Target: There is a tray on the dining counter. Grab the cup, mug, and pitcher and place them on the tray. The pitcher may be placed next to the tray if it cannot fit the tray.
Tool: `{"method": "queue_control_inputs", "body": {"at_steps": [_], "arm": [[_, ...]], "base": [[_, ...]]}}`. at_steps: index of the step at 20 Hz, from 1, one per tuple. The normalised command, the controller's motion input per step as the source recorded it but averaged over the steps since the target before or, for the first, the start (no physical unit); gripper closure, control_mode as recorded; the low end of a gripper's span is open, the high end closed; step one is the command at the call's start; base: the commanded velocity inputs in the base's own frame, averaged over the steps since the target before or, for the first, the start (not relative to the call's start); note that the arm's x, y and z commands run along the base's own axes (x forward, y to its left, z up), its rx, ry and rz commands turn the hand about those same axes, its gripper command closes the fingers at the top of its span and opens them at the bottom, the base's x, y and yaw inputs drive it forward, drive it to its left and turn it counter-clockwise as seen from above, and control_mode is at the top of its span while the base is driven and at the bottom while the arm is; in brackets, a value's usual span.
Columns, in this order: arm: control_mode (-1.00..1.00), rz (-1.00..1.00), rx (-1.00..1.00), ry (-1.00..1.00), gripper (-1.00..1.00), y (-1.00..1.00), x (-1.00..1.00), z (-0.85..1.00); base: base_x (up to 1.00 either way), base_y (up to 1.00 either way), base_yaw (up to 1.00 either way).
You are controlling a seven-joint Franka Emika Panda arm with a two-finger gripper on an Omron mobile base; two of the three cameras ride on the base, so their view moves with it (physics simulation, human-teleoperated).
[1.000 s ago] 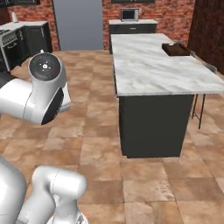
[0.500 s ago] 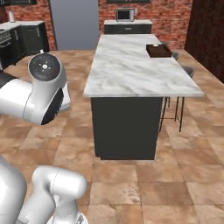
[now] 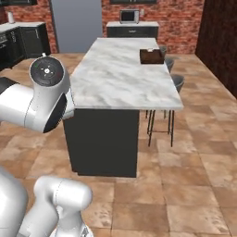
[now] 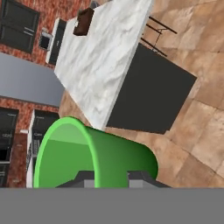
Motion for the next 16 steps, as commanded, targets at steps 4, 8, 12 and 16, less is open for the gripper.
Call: {"method": "queue_control_inputs", "body": {"at_steps": [4, 8, 12, 16], "arm": [[1.0, 0.0, 0.0, 0.0, 1.0, 0.0, 0.0, 0.0], [1.0, 0.0, 0.0, 0.0, 1.0, 0.0, 0.0, 0.0], [1.0, 0.0, 0.0, 0.0, 1.0, 0.0, 0.0, 0.0], [1.0, 0.0, 0.0, 0.0, 1.0, 0.0, 0.0, 0.0]], "base": [[0.84, -1.0, 0.16], [0.74, -1.0, 0.16], [0.67, -1.0, 0.17], [0.3, -1.0, 0.15]]}}
